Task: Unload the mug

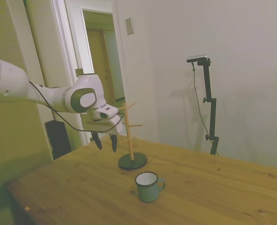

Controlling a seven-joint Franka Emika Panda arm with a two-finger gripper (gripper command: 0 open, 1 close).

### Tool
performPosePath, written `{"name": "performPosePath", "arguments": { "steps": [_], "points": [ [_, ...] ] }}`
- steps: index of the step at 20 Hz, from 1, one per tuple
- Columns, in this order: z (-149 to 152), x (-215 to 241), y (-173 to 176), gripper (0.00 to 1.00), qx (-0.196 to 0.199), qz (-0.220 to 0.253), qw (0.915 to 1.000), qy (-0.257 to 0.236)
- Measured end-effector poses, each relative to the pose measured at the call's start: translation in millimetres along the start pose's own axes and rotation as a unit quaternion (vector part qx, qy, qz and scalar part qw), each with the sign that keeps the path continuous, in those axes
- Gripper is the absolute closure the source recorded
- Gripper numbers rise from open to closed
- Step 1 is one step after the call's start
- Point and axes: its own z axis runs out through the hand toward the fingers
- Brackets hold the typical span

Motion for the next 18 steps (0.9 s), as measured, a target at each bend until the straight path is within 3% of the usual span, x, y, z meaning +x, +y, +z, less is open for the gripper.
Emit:
{"name": "performPosePath", "arguments": {
  "steps": [8,18],
  "points": [
    [-7,-7,-10,0.0,0.0,-0.006,1.0,-0.002],
    [-29,-53,18,0.0,-0.01,-0.01,0.9999,-0.003]
  ]
}}
